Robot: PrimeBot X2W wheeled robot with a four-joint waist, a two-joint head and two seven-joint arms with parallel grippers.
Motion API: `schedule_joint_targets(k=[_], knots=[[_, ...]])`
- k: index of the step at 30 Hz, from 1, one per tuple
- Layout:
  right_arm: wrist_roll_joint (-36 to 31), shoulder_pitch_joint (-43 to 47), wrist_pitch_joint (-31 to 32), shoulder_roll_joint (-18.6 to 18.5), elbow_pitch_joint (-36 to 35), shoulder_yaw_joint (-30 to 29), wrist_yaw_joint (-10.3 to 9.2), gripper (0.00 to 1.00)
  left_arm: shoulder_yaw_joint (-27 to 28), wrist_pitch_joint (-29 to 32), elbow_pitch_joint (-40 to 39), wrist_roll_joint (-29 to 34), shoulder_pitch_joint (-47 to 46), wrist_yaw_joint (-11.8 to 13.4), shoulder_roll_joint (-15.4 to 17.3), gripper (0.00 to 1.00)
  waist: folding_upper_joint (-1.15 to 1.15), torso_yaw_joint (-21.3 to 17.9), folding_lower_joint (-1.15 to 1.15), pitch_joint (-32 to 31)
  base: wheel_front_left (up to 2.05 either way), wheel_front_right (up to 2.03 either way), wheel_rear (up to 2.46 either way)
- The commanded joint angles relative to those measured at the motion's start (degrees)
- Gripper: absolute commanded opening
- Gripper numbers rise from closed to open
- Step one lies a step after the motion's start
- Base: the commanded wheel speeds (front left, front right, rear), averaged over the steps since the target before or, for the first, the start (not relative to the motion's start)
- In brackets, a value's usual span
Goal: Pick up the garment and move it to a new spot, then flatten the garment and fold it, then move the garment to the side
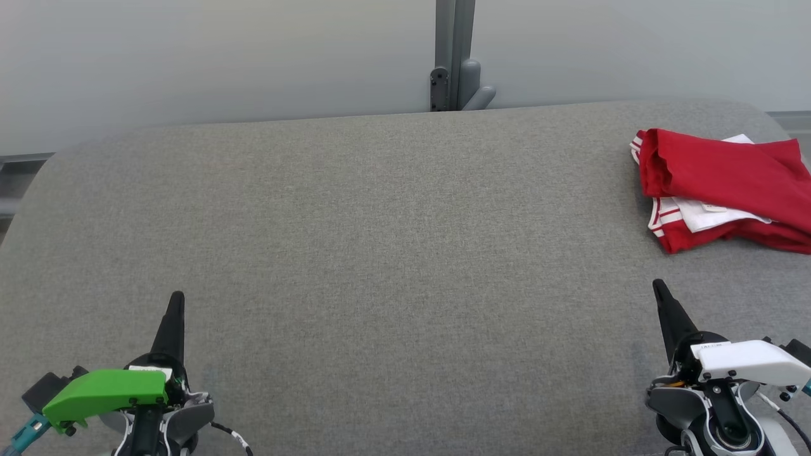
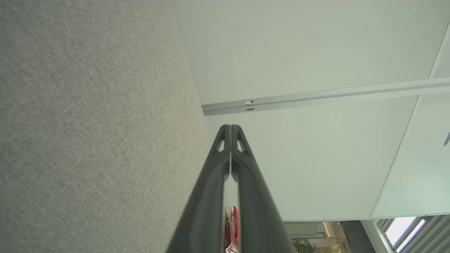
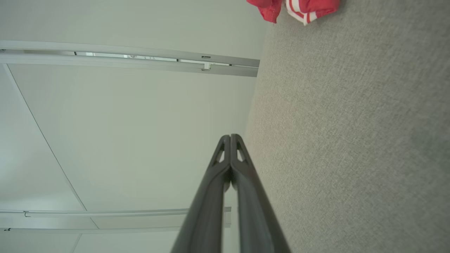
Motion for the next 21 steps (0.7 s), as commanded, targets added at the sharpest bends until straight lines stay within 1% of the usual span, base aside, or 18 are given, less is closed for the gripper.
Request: schedule_joint_targets(k=[1, 17, 21], knots=[[1.24, -0.89, 0.41, -0.29, 0.08, -0.26, 0.03, 0.0, 0.42, 0.25, -0.05, -1.06, -1.0, -0.33, 0.02, 0.0, 0.0, 0.0, 0.0, -0.02, 0.0, 0.0, 0.0], [7.16, -1.14, 1.72, -0.26, 0.56, -1.04, 0.02, 0.0, 1.52, 2.04, 0.11, -7.03, -1.59, -1.2, -0.1, 0.0, 0.0, -0.05, 0.0, -0.29, 0.0, 0.0, 0.0], [7.06, -1.13, 1.75, -0.19, 0.56, -1.1, 0.02, 0.0, 1.5, 2.0, 0.1, -6.88, -1.51, -1.18, -0.1, 0.0, 0.0, -0.05, 0.0, -0.3, 0.0, 0.0, 0.0]])
